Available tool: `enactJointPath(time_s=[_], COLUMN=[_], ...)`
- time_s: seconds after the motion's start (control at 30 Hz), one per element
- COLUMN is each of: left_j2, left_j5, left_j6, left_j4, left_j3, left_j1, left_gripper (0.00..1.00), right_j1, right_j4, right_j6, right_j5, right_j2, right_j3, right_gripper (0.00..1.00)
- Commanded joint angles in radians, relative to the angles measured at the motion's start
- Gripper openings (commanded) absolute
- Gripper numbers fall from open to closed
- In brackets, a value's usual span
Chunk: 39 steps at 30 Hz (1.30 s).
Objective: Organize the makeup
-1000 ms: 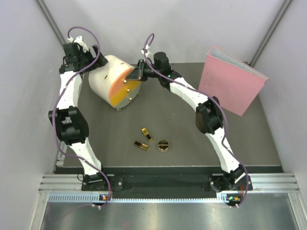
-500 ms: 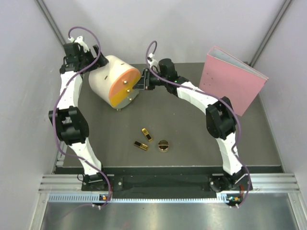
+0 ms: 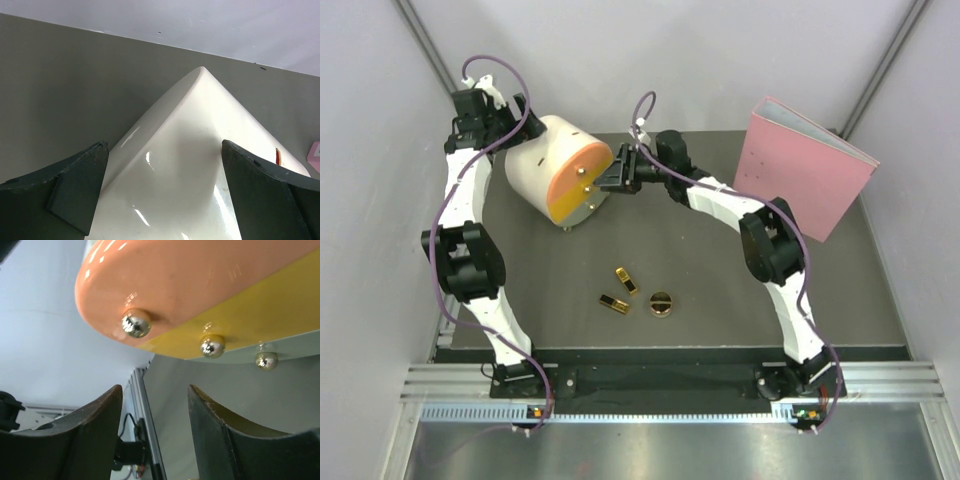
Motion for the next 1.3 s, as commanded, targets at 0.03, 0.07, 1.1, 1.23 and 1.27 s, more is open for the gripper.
enactJointPath(time_s=[0.03, 0.07, 1.1, 1.23, 1.27], left_j2=[0.0, 0.0, 0.0, 0.005, 0.005], left_j5=[-0.019, -0.016, -0.016, -0.016, -0.018], left_j6=[0.034, 0.034, 0.034, 0.032, 0.032], left_j4=[-0.061, -0.061, -0.069, -0.069, -0.069], left_j3=[-0.032, -0.032, -0.027, -0.026, -0.026], left_j1=[-0.004, -0.004, -0.003, -0.004, -0.004], left_gripper=[0.98, 0.98, 0.98, 0.98, 0.98], right_j1=[-0.025, -0.026, 0.011, 0.018, 0.017], right_j4=[0.18, 0.202, 0.206, 0.197, 0.197], right_j6=[0.133, 0.141, 0.287, 0.273, 0.272], right_j5=[-0.009, -0.008, 0.014, 0.009, 0.006], right_j2=[0.044, 0.05, 0.284, 0.268, 0.267], right_j3=[-0.008, -0.008, 0.268, 0.247, 0.242], right_gripper=[0.55, 0.55, 0.5, 0.5, 0.5])
